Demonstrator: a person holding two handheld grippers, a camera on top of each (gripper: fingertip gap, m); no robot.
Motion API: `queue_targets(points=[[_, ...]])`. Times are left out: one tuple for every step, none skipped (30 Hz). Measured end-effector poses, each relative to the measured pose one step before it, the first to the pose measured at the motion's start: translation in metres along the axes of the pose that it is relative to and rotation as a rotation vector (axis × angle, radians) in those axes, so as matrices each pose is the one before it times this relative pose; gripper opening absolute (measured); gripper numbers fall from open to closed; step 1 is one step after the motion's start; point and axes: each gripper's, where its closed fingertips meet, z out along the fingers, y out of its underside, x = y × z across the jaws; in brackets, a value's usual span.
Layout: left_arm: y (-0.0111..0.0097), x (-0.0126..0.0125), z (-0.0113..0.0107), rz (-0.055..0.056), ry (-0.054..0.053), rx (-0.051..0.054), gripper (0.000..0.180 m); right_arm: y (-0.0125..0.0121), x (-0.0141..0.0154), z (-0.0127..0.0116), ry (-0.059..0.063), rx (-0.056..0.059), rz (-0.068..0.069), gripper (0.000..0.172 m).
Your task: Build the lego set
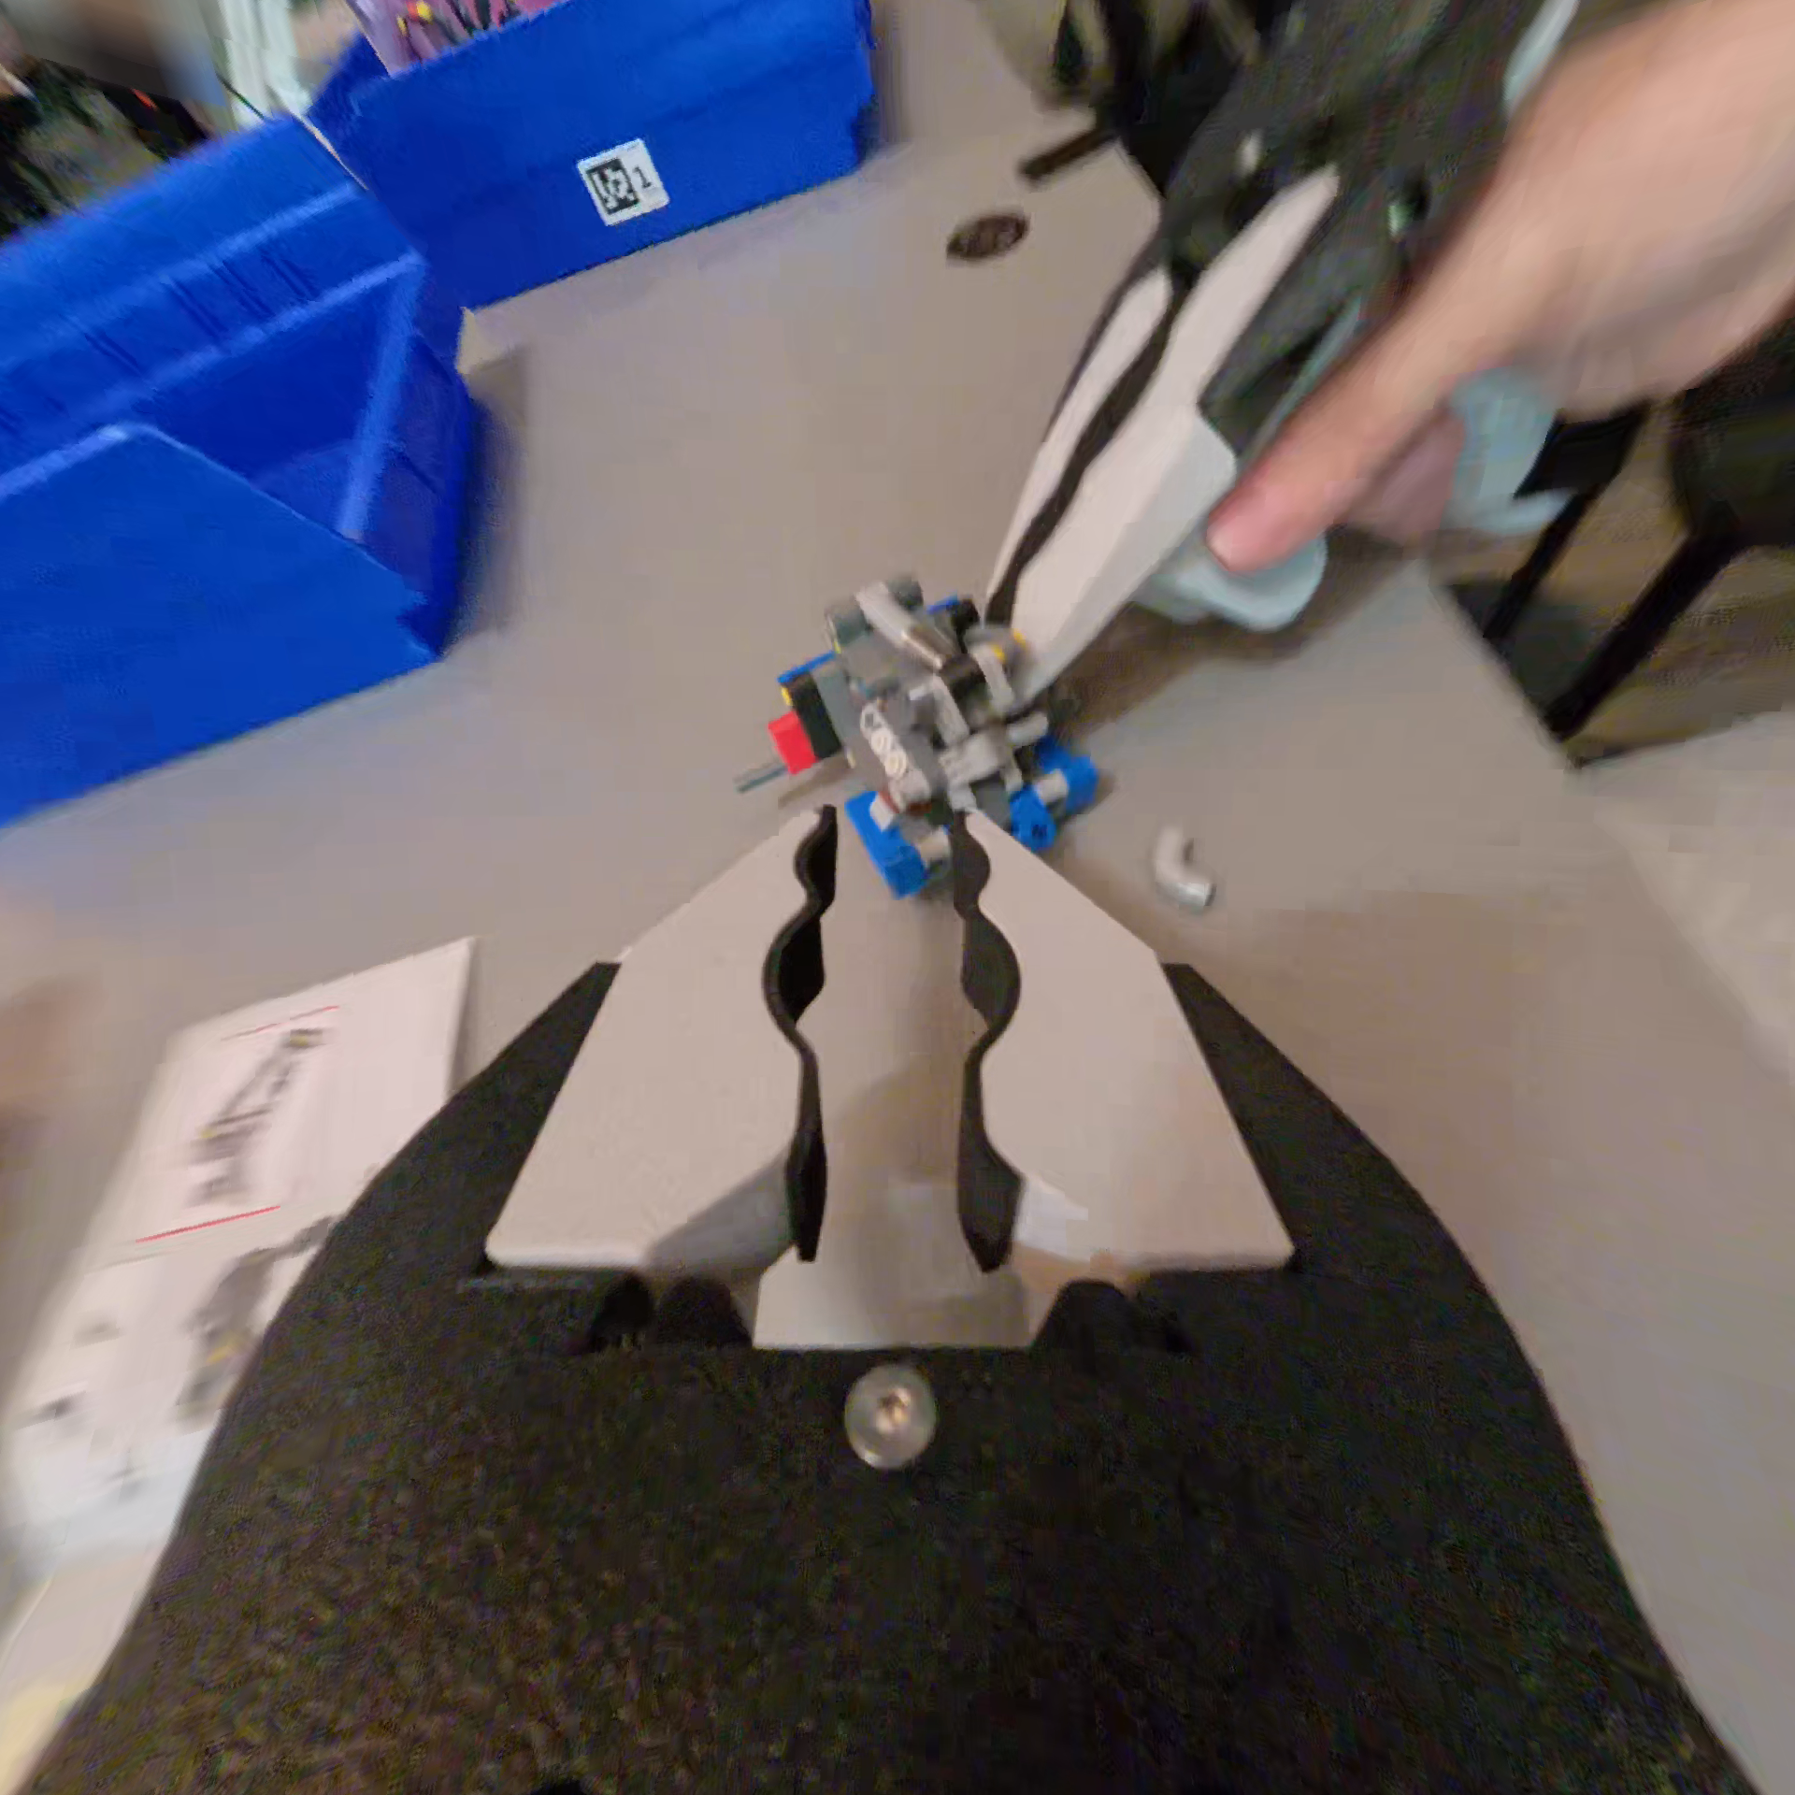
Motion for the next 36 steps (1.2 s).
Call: queue_targets(points=[[-0.00289,-0.00205,0.00285,-0.0667,0.0370,0.0184,0.023,-0.00038,-0.00115,-0.00021,-0.0096,0.0019,0.0002,0.004],[0.00033,-0.00295,0.00343,-0.0473,0.0207,-0.0020,0.028,-0.00026,-0.00108,-0.00015,-0.0101,0.0034,0.0049,0.004],[0.00131,-0.00016,0.00369,-0.0399,0.0281,-0.0119,0.037,-0.00030,-0.00058,-0.00062,-0.0070,0.0047,0.0039,0.004],[0.00070,0.00408,0.00308,-0.0409,0.0491,-0.0091,0.042,-0.00096,-0.00100,-0.00078,-0.0095,0.0098,0.0053,0.004],[-0.00021,0.00549,0.00237,-0.0430,0.0552,-0.0018,0.040,-0.00122,-0.00129,-0.00078,-0.0126,0.0123,0.0076,0.004],[-0.00223,0.00355,0.00159,-0.0445,0.0416,0.0122,0.038,-0.00084,-0.00101,-0.00070,-0.0116,0.0092,0.0083,0.004],[-0.00358,0.00232,0.00091,-0.0359,0.0309,0.0215,0.036,-0.00055,0.00032,-0.00073,-0.0028,0.0062,0.0074,0.004],[-0.00253,0.00367,0.00022,-0.0059,0.0334,0.0147,0.034,-0.00124,0.00049,-0.00063,0.0010,0.0118,0.0077,0.004],[0.00030,0.00497,-0.00051,0.0401,0.0290,-0.0049,0.032,-0.00144,0.00000,-0.00058,-0.0002,0.0118,0.0057,0.005],[0.00271,0.00276,-0.00176,0.0796,-0.0070,-0.0202,0.032,-0.00097,0.00090,-0.00053,0.0047,0.0082,0.0057,0.005],[0.00248,0.00081,-0.00296,0.1189,-0.0429,-0.0149,0.030,-0.00059,0.00151,-0.00046,0.0085,0.0058,0.0045,0.004],[-0.00140,0.00228,-0.00351,0.1413,-0.0475,0.0076,0.024,-0.00013,0.00005,-0.00013,0.0000,0.0025,-0.0002,0.004],[-0.00597,0.00277,-0.00218,0.1242,-0.0444,0.0210,0.020,0.00037,-0.00031,-0.00004,-0.0027,-0.0001,0.0003,0.004],[-0.00698,0.00384,0.00015,0.0942,-0.0219,0.0138,0.020,0.00088,-0.00002,0.00032,-0.0017,-0.0044,0.0023,0.004],[-0.00362,0.00388,0.00250,0.0623,-0.0025,-0.0089,0.021,0.00093,-0.00030,0.00047,-0.0035,-0.0064,0.0022,0.004],[0.00234,0.00226,0.00422,0.0361,0.0027,-0.0407,0.025,0.00007,0.00014,0.00033,0.0011,-0.0019,0.0006,0.004],[0.00754,0.00153,0.00489,0.0194,0.0072,-0.0611,0.031,-0.00054,0.00021,0.00006,0.0041,0.0024,-0.0024,0.004],[0.00709,-0.00018,0.00433,0.0143,-0.0015,-0.0496,0.035,-0.00041,-0.00024,-0.00018,0.0010,0.0045,-0.0021,0.004],[0.00235,-0.00121,0.00242,0.0198,-0.0141,-0.0135,0.035,-0.00057,-0.00029,-0.00041,-0.0006,0.0077,0.0026,0.004],[-0.00214,-0.00067,0.00069,0.0299,-0.0171,0.0150,0.033,-0.00082,-0.00044,-0.00063,-0.0030,0.0102,0.0054,0.004],[-0.00239,0.00057,0.00041,0.0303,-0.0105,0.0137,0.032,-0.00082,-0.00028,-0.00074,-0.0046,0.0116,0.0069,0.005],[0.00117,0.00273,0.00112,0.0204,0.0073,-0.0122,0.030,-0.00038,0.00109,-0.00083,0.0037,0.0075,0.0069,0.005],[0.00331,0.00493,0.00109,0.0106,0.0238,-0.0236,0.030,0.00073,0.00173,-0.00047,0.0100,-0.0009,-0.0013,0.005],[0.00328,0.00531,0.00012,0.0043,0.0233,-0.0212,0.030,0.00142,0.00100,0.00029,0.0072,-0.0061,-0.0025,0.005],[0.00517,0.00490,-0.00017,0.0016,0.0185,-0.0285,0.027,0.00146,0.00126,0.00034,0.0106,-0.0076,-0.0024,0.005],[0.00606,0.00399,-0.00017,0.0048,0.0097,-0.0284,0.028,0.00090,0.00053,0.00030,0.0085,-0.0033,-0.0040,0.004],[0.00291,0.00083,-0.00110,0.0002,-0.0101,-0.0066,0.023,0.00080,-0.00194,0.00035,-0.0067,-0.0031,-0.0102,0.005],[-0.00048,0.00001,-0.00226,-0.0050,-0.0062,0.0100,0.022,0.00092,0.00041,0.00036,0.0049,-0.0047,-0.0034,0.005],[-0.00497,-0.00143,-0.00348,-0.0138,-0.0080,0.0293,0.021,-0.00013,0.00038,-0.00011,0.0008,0.0010,0.0023,0.005],[-0.00619,-0.00175,-0.00394,-0.0169,-0.0005,0.0301,0.021,-0.00089,0.00015,-0.00049,-0.0029,0.0046,0.0021,0.005],[-0.00335,-0.00389,-0.00322,-0.0200,-0.0068,0.0104,0.023,-0.00109,0.00034,-0.00055,-0.0023,0.0056,0.0047,0.004],[0.00071,-0.00768,-0.00225,-0.0163,-0.0269,-0.0117,0.024,-0.00086,0.00010,-0.00061,-0.0031,0.0060,0.0044,0.005],[0.00280,-0.00901,-0.00136,-0.0046,-0.0341,-0.0182,0.025,-0.00078,-0.00019,-0.00052,-0.0044,0.0061,0.0035,0.005],[0.00305,-0.00976,-0.00059,-0.0051,-0.0389,-0.0127,0.026,-0.00024,-0.00031,-0.00038,-0.0050,0.0033,0.0036,0.005],[0.00275,-0.01067,0.00005,-0.0204,-0.0445,-0.0097,0.025,0.00000,-0.00035,-0.00007,-0.0040,0.0011,0.0023,0.005],[-0.00020,-0.00729,0.00063,-0.0283,-0.0240,0.0070,0.027,0.00012,-0.00033,-0.00003,-0.0025,0.0001,-0.0002,0.005]])
